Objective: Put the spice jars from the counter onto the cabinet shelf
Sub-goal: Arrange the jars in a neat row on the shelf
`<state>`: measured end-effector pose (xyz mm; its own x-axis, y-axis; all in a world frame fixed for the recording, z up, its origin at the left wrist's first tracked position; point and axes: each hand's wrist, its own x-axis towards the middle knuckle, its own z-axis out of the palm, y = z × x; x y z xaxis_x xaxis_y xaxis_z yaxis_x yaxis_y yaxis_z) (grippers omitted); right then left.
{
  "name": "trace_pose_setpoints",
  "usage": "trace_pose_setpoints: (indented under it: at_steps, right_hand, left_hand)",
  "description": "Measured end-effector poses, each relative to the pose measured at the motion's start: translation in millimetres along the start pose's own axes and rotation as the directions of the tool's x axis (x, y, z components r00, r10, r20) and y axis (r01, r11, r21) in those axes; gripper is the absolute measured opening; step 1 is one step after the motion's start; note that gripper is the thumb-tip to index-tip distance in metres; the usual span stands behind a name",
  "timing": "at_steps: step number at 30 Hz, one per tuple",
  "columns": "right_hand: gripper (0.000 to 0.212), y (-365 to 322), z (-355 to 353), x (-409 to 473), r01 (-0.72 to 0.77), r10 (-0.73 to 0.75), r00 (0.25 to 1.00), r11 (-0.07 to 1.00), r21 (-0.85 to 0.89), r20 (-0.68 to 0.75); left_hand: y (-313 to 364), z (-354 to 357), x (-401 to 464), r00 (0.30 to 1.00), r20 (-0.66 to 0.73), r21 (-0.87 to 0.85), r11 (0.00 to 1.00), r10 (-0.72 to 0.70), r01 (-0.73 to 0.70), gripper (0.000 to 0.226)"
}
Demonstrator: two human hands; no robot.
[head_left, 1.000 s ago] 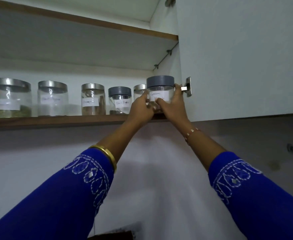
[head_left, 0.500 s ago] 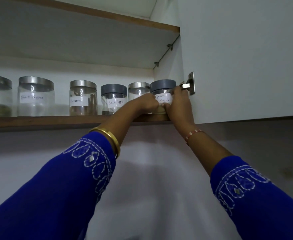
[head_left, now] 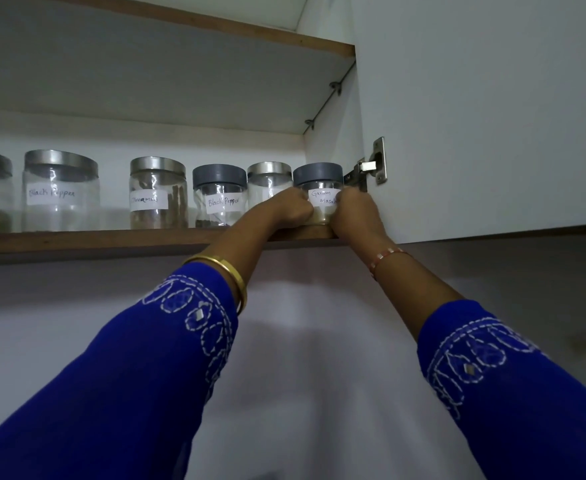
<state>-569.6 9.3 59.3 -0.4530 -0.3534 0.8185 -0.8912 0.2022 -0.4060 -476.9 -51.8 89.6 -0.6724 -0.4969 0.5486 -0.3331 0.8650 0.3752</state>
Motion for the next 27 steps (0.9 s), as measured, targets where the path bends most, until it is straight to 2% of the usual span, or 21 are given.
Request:
trace_pose_setpoints:
  at_steps: [4, 6, 11, 18, 22, 27]
  right_hand:
    - [0.03, -1.8, -3.4, -4.9, 0.018, -0.018, 0.999, 1.0, 0.004, 0.033]
    - [0.028, -3.0, -5.1, -10.0, 0.03, -0.031, 0.999, 0.999, 0.029, 0.022]
    - [0.026, -9.4, -10.9, -28.0, 0.084, -0.085, 0.996, 0.995, 0.043, 0.01]
    - [0.031, -42.6, -14.1, -63.1, 0.167, -0.171, 0.981, 0.985, 0.051, 0.088]
    - [0.033, -75.9, -6.6, -77.2, 0.238, -0.247, 0.961, 0.968, 0.082, 0.125]
    - [0.035, -129.9, 5.8, -95.3, 0.3, -0.32, 0.934, 0.944, 0.137, 0.16]
  left_hand:
    - [0.1, 1.3, -11.5, 0.995, -0.092, 0.024, 0.999, 0.036, -0.034, 0.029]
    - [0.6, 2.4, -20.9, 0.989, -0.134, 0.039, 0.998, 0.057, -0.053, 0.042]
    - [-6.2, -5.6, -47.7, 0.982, -0.182, 0.082, 0.996, 0.058, -0.044, 0.048]
    - [-36.4, -39.1, -95.5, 0.964, -0.26, 0.187, 0.982, 0.059, -0.01, 0.046]
    - [-57.6, -67.7, -125.4, 0.939, -0.342, 0.205, 0.978, 0.04, 0.033, 0.044]
    - [-86.9, -108.3, -171.6, 0.928, -0.373, 0.265, 0.958, -0.003, 0.11, 0.045]
